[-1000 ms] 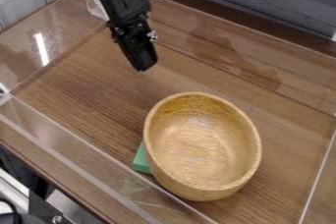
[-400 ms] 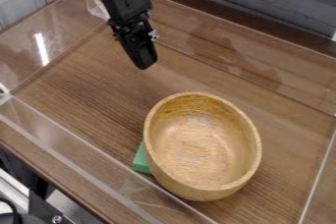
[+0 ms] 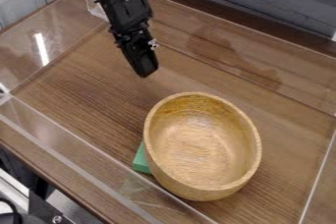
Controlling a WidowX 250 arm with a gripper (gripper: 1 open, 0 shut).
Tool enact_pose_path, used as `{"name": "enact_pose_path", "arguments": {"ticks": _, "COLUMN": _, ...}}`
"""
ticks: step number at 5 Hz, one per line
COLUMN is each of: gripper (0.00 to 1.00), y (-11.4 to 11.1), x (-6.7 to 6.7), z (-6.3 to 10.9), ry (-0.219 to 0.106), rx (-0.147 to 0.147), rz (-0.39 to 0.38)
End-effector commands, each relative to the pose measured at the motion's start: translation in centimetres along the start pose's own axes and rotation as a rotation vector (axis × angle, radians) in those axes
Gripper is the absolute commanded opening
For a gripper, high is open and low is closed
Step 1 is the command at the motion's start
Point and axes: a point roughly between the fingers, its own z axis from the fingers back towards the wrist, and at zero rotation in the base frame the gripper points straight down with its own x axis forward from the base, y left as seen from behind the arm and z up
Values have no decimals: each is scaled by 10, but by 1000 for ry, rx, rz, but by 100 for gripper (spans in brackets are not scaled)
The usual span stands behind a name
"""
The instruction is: Remove the green block from inside the brown bowl and put it on the table
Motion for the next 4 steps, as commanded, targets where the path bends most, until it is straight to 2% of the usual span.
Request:
{"name": "enact_pose_path", "arguments": {"ticks": 1, "gripper": 0, "y": -5, "x": 1, "z": 5, "ry": -19, "rx": 14, "rz": -43}}
{"name": "enact_pose_path", "arguments": {"ticks": 4, "gripper": 0, "y": 2, "x": -7, "z": -1, "ry": -15, "rx": 1, "rz": -36}}
